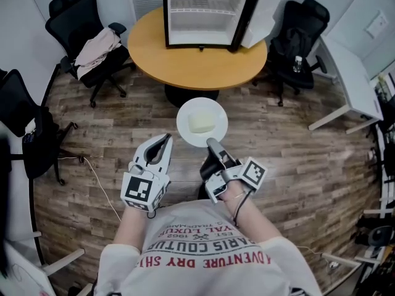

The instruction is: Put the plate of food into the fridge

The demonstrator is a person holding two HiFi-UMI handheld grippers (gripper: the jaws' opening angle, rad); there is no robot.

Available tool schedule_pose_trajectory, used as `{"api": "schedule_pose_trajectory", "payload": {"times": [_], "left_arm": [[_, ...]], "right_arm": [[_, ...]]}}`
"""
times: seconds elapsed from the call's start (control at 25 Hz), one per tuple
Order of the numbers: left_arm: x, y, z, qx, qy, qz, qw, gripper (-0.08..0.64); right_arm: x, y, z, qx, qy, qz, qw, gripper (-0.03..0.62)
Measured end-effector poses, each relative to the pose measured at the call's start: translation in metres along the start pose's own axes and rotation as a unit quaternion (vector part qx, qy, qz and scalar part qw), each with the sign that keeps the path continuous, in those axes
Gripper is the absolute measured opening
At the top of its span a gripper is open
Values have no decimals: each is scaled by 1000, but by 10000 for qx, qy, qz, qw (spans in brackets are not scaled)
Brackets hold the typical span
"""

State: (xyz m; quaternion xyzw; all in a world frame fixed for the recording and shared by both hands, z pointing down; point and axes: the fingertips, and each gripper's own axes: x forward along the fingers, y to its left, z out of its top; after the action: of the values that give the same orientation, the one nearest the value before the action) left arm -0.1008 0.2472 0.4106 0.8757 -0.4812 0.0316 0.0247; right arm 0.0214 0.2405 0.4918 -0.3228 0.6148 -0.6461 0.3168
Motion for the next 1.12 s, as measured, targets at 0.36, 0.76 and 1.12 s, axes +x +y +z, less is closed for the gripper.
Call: {"api": "schedule_pose_trajectory", "payload": {"times": [0.36, 0.76, 1.12], "left_arm": [[102, 16, 13, 69, -10, 409, 9991, 29], [243, 24, 28, 8, 22, 859, 9963, 29], [302, 29, 17, -163, 55, 1092, 9939, 29]], "right_arm": [[61, 9, 96, -11, 399, -16, 9992, 40], [126, 23, 220, -99, 953, -51, 9954, 40], [152, 16, 274, -18, 1095, -109, 9939, 41]]}}
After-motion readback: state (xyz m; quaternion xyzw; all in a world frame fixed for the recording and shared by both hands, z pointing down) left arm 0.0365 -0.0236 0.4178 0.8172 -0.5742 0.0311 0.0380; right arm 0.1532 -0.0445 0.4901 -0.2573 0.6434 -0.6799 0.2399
